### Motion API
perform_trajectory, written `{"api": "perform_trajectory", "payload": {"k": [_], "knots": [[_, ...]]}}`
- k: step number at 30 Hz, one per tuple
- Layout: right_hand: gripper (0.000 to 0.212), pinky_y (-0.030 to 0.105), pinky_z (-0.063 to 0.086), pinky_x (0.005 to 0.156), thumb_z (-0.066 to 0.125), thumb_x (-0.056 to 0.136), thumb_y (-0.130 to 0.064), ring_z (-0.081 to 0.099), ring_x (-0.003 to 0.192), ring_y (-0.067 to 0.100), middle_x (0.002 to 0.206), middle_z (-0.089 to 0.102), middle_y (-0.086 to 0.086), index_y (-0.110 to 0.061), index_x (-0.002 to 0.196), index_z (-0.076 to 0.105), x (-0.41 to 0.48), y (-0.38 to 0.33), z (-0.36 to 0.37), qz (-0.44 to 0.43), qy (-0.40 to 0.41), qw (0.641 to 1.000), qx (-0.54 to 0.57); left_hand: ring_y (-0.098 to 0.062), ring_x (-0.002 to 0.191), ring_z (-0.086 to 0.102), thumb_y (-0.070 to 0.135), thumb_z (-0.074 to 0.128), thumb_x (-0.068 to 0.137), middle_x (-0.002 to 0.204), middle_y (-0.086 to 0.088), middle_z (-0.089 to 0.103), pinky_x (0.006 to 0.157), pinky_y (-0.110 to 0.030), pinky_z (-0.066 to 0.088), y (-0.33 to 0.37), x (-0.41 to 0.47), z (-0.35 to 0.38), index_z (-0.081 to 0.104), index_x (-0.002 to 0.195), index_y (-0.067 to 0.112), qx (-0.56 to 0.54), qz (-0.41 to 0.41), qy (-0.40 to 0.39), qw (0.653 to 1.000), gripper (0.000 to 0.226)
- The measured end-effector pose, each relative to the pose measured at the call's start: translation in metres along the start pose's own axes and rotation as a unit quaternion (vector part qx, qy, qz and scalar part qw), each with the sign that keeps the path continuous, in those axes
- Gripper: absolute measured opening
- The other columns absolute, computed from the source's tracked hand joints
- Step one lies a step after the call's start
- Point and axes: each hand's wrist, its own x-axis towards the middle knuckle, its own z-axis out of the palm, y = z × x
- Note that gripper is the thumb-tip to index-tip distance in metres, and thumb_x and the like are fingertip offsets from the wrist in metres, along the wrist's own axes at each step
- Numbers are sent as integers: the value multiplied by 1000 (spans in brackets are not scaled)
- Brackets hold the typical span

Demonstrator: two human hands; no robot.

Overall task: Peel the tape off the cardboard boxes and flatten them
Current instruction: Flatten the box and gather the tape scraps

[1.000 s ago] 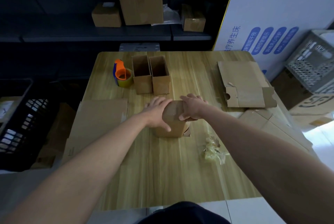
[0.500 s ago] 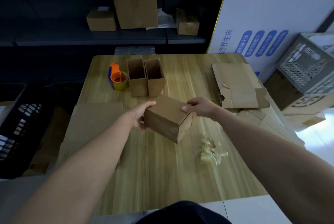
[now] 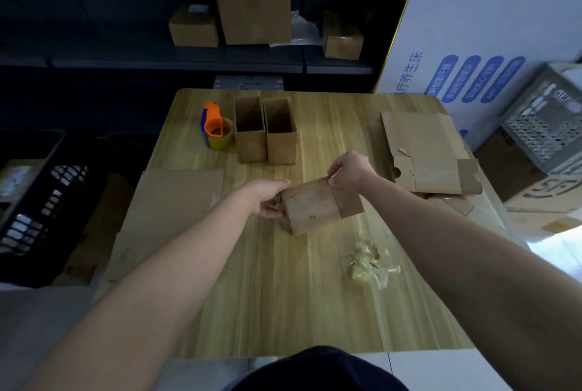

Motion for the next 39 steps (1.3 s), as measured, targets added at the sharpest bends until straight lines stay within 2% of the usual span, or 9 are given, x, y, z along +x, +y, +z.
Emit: {"api": "perform_trajectory", "payload": {"k": [4,7,9,13,16,19,31,34,39], "knots": [[20,30,52,86,74,79,-9,62,98,21,107,66,7,-10,99,72,1,-9,3,8,13,1000,6,-20,92,58,26,73,81,108,-7,61,68,-30,50,3,-2,10,58,107,11,138,145,74,977,33],[25,27,50,85,72,80,-7,60,104,20,114,64,6,-13,104,70,-1,-8,8,-9,6,1000,28,-23,109,49,22,73,81,109,1,53,92,-37,44,-5,1,15,63,101,23,266,256,140,919,23],[38,26,45,86,70,82,-11,55,112,21,126,58,5,-18,118,64,-4,-6,14,-48,-20,998,16,-24,113,41,27,69,84,104,6,49,97,-41,35,-11,4,16,66,102,26,316,295,177,884,19],[76,43,30,104,72,78,-39,24,132,31,148,32,3,-23,143,37,-7,1,15,-98,-84,973,-192,-24,111,40,23,66,86,110,4,56,93,-38,31,-12,8,20,68,110,22,376,335,174,846,24],[105,56,22,111,79,67,-49,15,137,31,154,18,-6,-26,150,18,-9,15,11,-82,-155,965,-193,-21,109,47,13,66,86,112,0,59,94,-34,38,-11,6,28,68,112,15,366,344,175,847,27],[114,58,17,111,82,63,-48,11,141,30,155,15,-8,-26,151,13,-9,21,12,-91,-148,968,-183,-21,111,46,6,65,86,114,-2,58,96,-33,39,-9,5,33,68,111,11,386,342,180,837,25],[108,50,22,109,79,64,-52,16,139,28,152,26,-5,-23,149,19,-7,8,10,-94,-158,947,-265,-16,92,51,4,65,85,107,-1,57,81,-27,44,3,2,34,67,87,16,381,302,160,859,12],[105,50,23,108,78,66,-51,18,137,28,150,27,-5,-23,149,21,-8,4,11,-91,-152,945,-274,-18,100,49,7,63,87,100,3,53,88,-35,46,3,0,39,64,79,19,407,297,152,850,14],[97,54,24,109,74,73,-47,19,138,30,150,26,-2,-20,149,20,-7,0,13,-91,-149,941,-291,-21,104,53,6,61,88,109,-2,56,95,-39,45,-6,0,46,65,103,14,376,320,189,849,17]]}}
